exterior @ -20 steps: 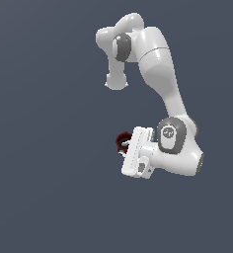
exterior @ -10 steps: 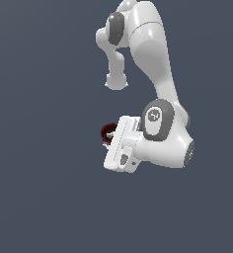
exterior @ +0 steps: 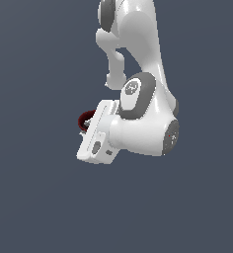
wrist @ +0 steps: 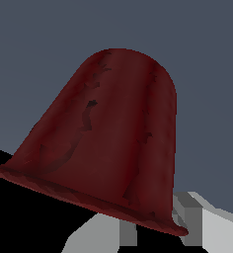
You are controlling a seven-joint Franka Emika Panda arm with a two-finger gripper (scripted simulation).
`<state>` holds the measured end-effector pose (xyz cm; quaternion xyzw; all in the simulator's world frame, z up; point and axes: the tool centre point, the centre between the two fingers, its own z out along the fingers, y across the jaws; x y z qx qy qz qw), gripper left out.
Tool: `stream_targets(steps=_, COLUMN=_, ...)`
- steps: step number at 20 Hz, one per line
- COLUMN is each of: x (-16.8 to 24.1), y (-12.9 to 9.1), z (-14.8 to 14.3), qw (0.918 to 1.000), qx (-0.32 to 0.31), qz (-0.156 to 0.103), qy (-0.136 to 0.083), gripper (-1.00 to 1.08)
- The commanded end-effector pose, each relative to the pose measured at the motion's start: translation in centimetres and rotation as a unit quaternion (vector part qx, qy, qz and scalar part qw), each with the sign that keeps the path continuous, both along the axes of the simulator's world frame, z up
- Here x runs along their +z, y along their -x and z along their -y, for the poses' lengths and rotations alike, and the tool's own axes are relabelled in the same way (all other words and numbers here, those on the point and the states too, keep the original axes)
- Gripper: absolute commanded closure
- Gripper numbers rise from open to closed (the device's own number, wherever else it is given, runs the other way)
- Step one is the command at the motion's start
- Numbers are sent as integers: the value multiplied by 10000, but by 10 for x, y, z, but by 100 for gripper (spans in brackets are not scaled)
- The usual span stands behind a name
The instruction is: Pick up the object and move it to a goal position.
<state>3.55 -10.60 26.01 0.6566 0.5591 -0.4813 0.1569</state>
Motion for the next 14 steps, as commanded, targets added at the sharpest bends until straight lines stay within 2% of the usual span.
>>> stream_targets(steps=1, x=22, y=-1, z=18, qw=10000, qx=-2, qz=8, qy=6, gripper=108)
stream_targets(steps=9, x=79, y=-7, z=68, qw=10000, qx=2, qz=11, qy=10, gripper=108)
stream_targets(steps=14, x=101, y=-10, z=87, qw=10000, qx=8, qz=15, qy=8, gripper=108)
